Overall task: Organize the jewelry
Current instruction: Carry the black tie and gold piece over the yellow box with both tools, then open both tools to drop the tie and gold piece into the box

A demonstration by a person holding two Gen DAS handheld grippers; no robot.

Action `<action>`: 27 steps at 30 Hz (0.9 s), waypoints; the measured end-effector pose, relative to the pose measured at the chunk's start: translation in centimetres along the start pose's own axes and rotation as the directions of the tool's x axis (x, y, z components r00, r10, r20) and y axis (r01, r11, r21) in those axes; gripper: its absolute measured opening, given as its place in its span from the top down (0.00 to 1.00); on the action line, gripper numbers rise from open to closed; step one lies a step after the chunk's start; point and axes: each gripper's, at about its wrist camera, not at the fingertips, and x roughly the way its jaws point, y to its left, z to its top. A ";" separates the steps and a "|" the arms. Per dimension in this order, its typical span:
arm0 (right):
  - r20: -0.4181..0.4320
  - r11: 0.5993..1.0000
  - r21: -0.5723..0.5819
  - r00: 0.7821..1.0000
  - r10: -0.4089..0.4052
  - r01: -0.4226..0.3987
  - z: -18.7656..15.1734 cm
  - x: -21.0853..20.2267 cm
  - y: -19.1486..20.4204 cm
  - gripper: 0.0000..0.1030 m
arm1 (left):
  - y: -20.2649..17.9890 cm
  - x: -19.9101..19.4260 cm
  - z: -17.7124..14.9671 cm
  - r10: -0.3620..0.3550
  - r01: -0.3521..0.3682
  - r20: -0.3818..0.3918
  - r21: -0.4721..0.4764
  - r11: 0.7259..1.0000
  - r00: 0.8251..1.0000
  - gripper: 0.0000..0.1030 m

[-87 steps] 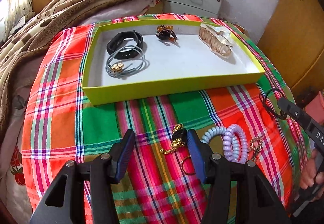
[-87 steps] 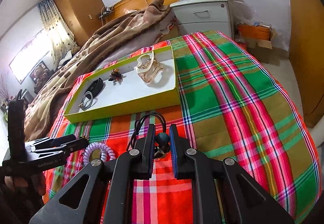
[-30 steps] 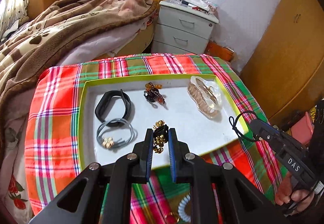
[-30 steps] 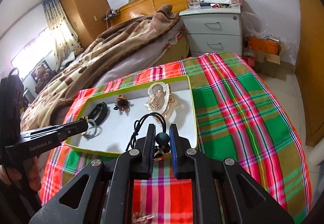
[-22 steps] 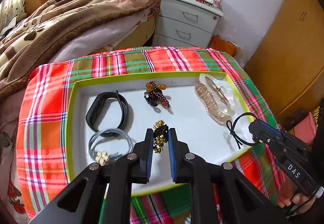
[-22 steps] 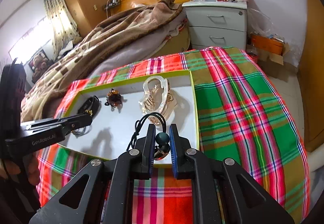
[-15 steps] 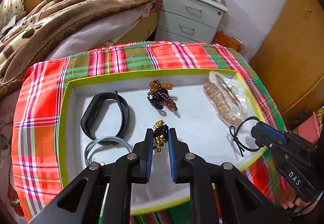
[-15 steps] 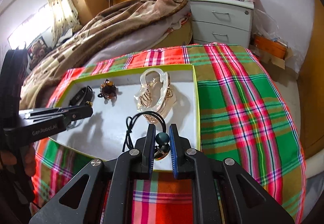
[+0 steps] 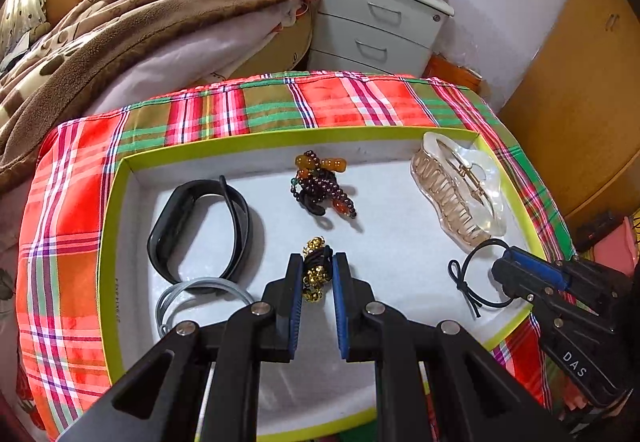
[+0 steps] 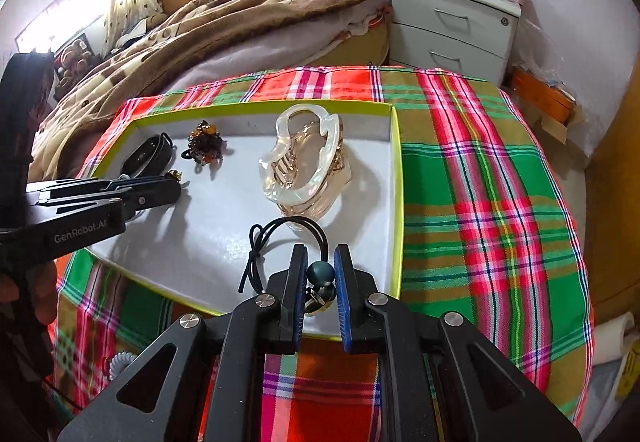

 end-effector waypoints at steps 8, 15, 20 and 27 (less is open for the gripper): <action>-0.005 1.000 0.001 1.000 -0.004 0.004 0.2 0.3 0.1 0.86 | -0.1 0.0 -0.1 0.007 -0.007 0.004 -0.006 1.000 1.000 0.85; -0.003 1.000 0.006 1.000 -0.004 0.004 0.3 0.4 0.1 0.86 | -0.1 0.0 -0.1 0.002 -0.002 -0.002 -0.014 1.000 1.000 0.84; 0.007 1.000 0.028 1.000 -0.003 0.002 0.3 0.2 -0.5 0.84 | 0.0 -0.1 -0.1 -0.013 0.013 -0.001 -0.022 1.000 1.000 0.79; 0.022 0.999 0.044 1.000 0.008 -0.009 0.2 -0.3 -0.6 0.83 | 0.3 -0.7 -0.2 -0.012 0.012 0.012 -0.028 1.000 1.000 0.72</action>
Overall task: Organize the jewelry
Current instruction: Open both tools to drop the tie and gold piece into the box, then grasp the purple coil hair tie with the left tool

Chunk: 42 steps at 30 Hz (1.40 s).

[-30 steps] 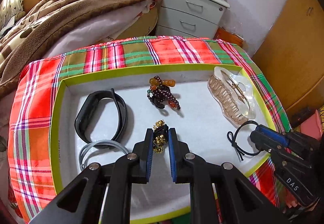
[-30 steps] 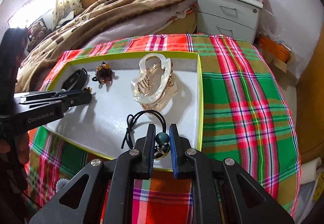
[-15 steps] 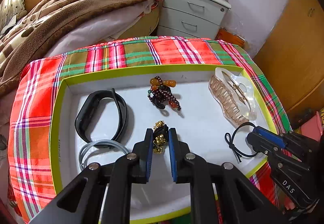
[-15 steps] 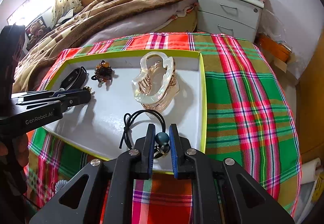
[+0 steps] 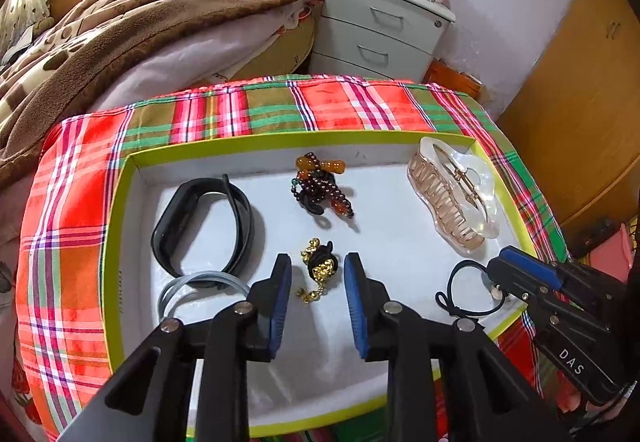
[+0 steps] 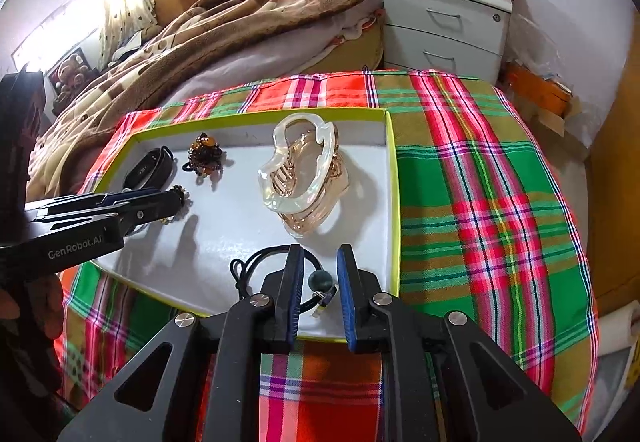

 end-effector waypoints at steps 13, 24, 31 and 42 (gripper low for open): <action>0.044 1.000 0.017 0.999 0.008 -0.009 -0.7 -2.2 0.7 0.80 | -0.5 -2.6 -1.3 -0.007 0.007 0.031 0.009 1.000 1.000 0.66; 0.117 0.997 0.057 0.992 0.036 -0.043 -3.0 -5.9 1.1 0.77 | -1.9 -6.8 -4.4 -0.060 0.058 0.083 0.026 0.998 0.995 0.66; 0.136 0.993 0.105 0.990 0.046 -0.060 -5.7 -7.6 0.7 0.77 | -3.2 -8.0 -7.8 -0.124 0.121 0.059 0.058 0.991 0.991 0.66; 0.123 0.991 0.119 0.991 0.047 -0.061 -9.2 -8.5 0.7 0.77 | -5.0 -6.4 -11.1 -0.163 0.164 -0.021 0.063 0.984 0.986 0.66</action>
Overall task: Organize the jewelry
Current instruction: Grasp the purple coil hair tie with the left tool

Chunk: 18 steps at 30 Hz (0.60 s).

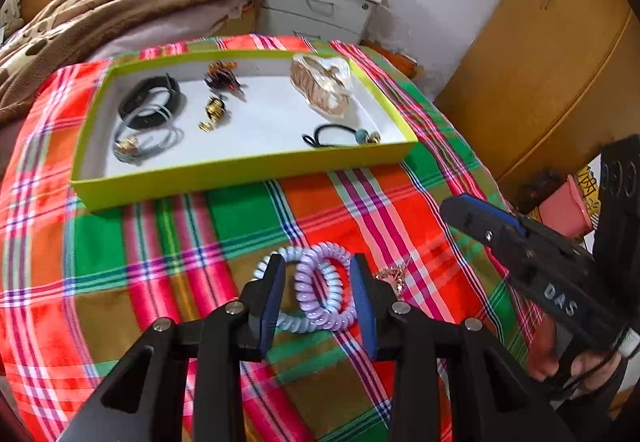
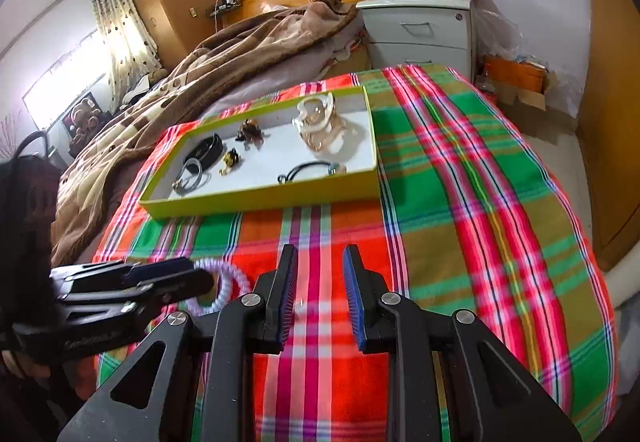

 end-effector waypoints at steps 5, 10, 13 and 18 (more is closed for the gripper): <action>-0.001 1.000 0.009 1.000 -0.006 0.006 -0.7 -0.4 -0.3 0.77 | 0.1 0.8 -0.4 0.038 -0.038 -0.018 -0.018 0.999 0.999 0.67; 0.001 1.000 0.010 1.000 -0.009 0.009 -0.9 -0.5 -0.3 0.77 | -0.5 0.9 -0.8 0.055 -0.055 -0.011 0.004 0.998 0.998 0.77; -0.002 1.000 0.009 1.000 -0.012 0.012 -1.0 -0.5 -0.2 0.77 | -0.9 1.1 -1.0 0.096 -0.096 -0.006 0.034 0.995 0.995 0.85; -0.010 1.000 0.013 1.000 -0.013 0.013 -1.3 -0.3 -0.2 0.77 | -1.4 0.8 -1.2 0.125 -0.126 0.017 0.077 0.989 0.992 0.89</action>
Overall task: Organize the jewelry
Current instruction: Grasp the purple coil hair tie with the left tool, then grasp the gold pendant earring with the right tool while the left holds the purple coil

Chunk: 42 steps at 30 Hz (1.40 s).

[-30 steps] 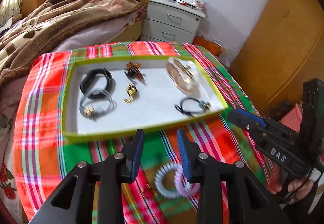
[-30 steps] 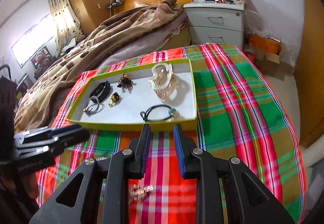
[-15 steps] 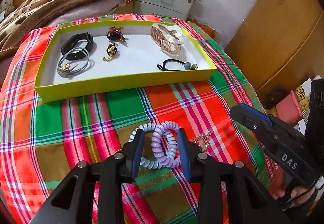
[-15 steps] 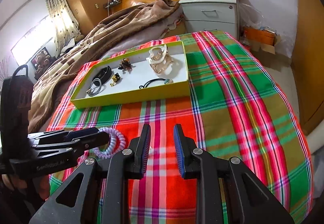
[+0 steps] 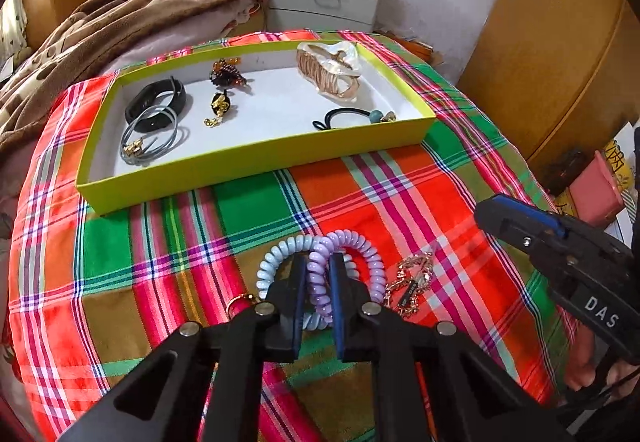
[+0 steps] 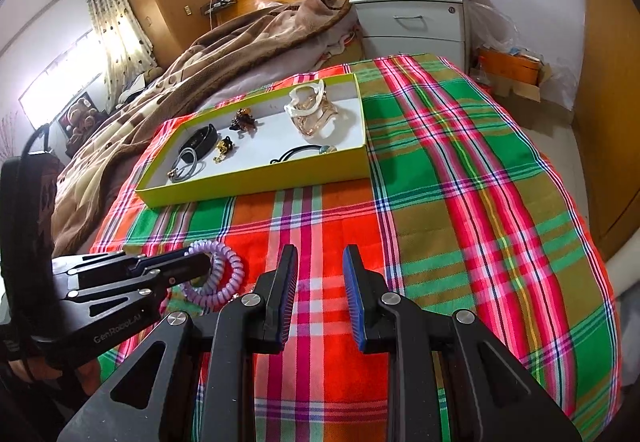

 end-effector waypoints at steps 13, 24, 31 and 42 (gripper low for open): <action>-0.030 1.000 -0.008 1.000 0.005 -0.005 -0.8 0.6 0.5 0.77 | 0.4 -3.5 0.5 -0.047 0.049 0.103 -0.014 0.999 0.994 0.90; -0.075 0.998 0.005 0.995 0.071 -0.070 -1.6 1.9 2.2 0.76 | 3.0 -6.1 -0.1 -0.048 0.064 0.161 -0.093 0.994 0.986 0.90; -0.098 0.998 -0.034 0.994 0.054 -0.058 -2.1 3.2 4.5 0.44 | 4.3 -6.6 -0.7 -0.034 0.056 0.168 -0.127 0.990 0.985 0.90; -0.064 0.976 -0.193 0.992 -0.113 0.098 -3.5 3.1 6.4 0.53 | 5.2 -6.9 -1.1 -0.038 0.064 0.171 -0.147 0.987 0.985 0.90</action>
